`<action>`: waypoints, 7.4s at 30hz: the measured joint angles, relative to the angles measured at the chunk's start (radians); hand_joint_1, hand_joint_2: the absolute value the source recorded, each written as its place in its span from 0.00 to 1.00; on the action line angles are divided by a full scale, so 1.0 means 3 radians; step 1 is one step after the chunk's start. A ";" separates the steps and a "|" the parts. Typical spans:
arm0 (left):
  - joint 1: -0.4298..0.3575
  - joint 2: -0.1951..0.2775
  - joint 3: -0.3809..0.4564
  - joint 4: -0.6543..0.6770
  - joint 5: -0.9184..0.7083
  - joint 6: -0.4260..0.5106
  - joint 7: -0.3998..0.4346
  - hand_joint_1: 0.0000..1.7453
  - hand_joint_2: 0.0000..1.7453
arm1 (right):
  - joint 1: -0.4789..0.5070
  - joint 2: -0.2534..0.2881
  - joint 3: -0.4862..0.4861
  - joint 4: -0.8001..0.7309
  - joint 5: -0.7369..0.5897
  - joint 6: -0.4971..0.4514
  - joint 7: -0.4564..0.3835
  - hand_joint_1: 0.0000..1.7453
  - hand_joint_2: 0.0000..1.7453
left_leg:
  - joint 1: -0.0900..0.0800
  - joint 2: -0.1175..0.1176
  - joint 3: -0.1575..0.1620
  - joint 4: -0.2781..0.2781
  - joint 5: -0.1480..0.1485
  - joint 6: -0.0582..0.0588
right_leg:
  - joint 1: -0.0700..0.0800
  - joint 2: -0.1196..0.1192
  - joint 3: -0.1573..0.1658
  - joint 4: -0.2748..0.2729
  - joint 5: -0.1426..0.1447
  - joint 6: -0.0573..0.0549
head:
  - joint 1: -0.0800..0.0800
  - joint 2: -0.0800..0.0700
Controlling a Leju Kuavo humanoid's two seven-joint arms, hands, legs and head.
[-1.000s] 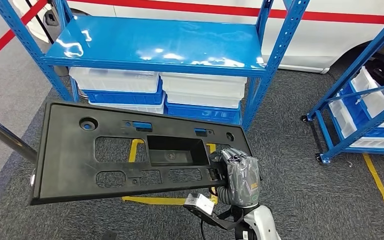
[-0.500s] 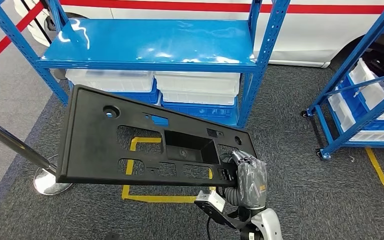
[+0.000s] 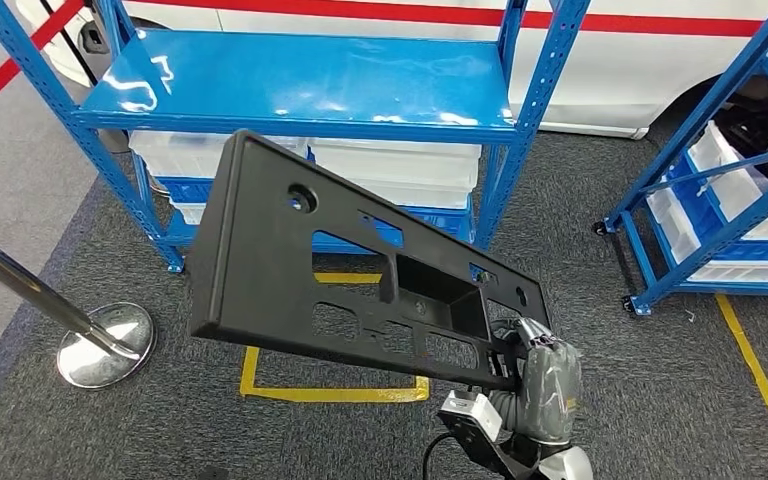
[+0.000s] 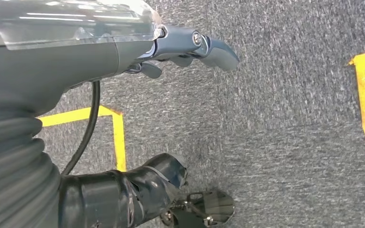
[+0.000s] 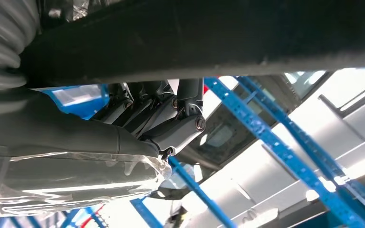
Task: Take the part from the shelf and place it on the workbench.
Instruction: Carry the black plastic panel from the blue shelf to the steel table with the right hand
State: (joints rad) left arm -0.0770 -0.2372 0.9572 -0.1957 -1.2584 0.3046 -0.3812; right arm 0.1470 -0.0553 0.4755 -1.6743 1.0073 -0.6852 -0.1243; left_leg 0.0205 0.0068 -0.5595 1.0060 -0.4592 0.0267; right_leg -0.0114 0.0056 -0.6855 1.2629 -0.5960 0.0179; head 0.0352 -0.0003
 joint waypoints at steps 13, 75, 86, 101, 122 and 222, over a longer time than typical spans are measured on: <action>0.0003 -0.0007 0.0057 0.0000 0.0037 0.0019 0.0002 0.00 1.00 | 0.0367 0.0216 -0.0472 -0.0353 -0.0601 -0.0009 -0.0736 0.98 1.00 | 0.0020 0.0033 -0.0130 0.0346 -0.0246 -0.0173 | -0.0015 -0.0030 0.0351 -0.0749 0.0405 -0.0128 | -0.0004 0.0001; 0.0006 -0.0030 0.0147 0.0000 0.0043 0.0049 0.0024 0.00 1.00 | 0.0737 0.0789 -0.1048 -0.0758 -0.1236 -0.0048 -0.1438 0.98 1.00 | -0.0004 0.0099 0.0086 0.0107 -0.0212 -0.0174 | -0.0023 -0.0051 0.0347 -0.0757 0.0412 -0.0101 | -0.0005 0.0000; 0.0010 -0.0023 0.0155 0.0000 0.0045 0.0045 0.0024 0.00 1.00 | 0.0740 0.0790 -0.1051 -0.0758 -0.1236 -0.0048 -0.1438 0.98 1.00 | -0.0031 -0.0115 0.0058 0.0060 -0.0099 -0.0066 | 0.0011 0.0138 0.0343 -0.0746 0.0417 -0.0108 | -0.0005 0.0000; 0.0006 -0.0032 0.0164 0.0000 0.0051 0.0042 0.0023 0.00 1.00 | 0.0748 0.0792 -0.1062 -0.0759 -0.1238 -0.0049 -0.1440 0.98 1.00 | -0.0032 0.0099 0.0108 -0.0004 -0.0096 -0.0070 | -0.0007 -0.0100 0.0365 -0.0755 0.0404 -0.0017 | 0.0001 0.0000; 0.0008 -0.0031 0.0173 0.0000 0.0049 0.0043 0.0024 0.00 1.00 | 0.0784 0.0816 -0.1148 -0.0789 -0.1291 -0.0049 -0.1484 0.98 1.00 | -0.0004 -0.0049 0.0095 -0.0054 -0.0048 -0.0015 | -0.0007 0.0083 0.0210 -0.0518 0.0280 -0.0012 | 0.0002 0.0001; 0.0010 -0.0031 0.0221 0.0000 0.0037 0.0046 0.0033 0.00 1.00 | 0.0854 0.0868 -0.1362 -0.0834 -0.1369 -0.0049 -0.1524 0.98 1.00 | -0.0054 0.0220 0.0176 -0.0031 -0.0154 -0.0012 | 0.0019 -0.0165 0.0290 -0.0606 0.0394 -0.0026 | 0.0019 0.0001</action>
State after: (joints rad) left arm -0.0739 -0.2464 1.0235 -0.1957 -1.2474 0.3183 -0.3714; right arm 0.4032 0.2049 0.0670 -1.9243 0.5966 -0.7000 -0.5815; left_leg 0.0044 0.0728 -0.5066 0.9965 -0.5053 0.0231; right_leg -0.0056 -0.0440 -0.5983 1.0811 -0.4777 0.0101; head 0.0410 0.0000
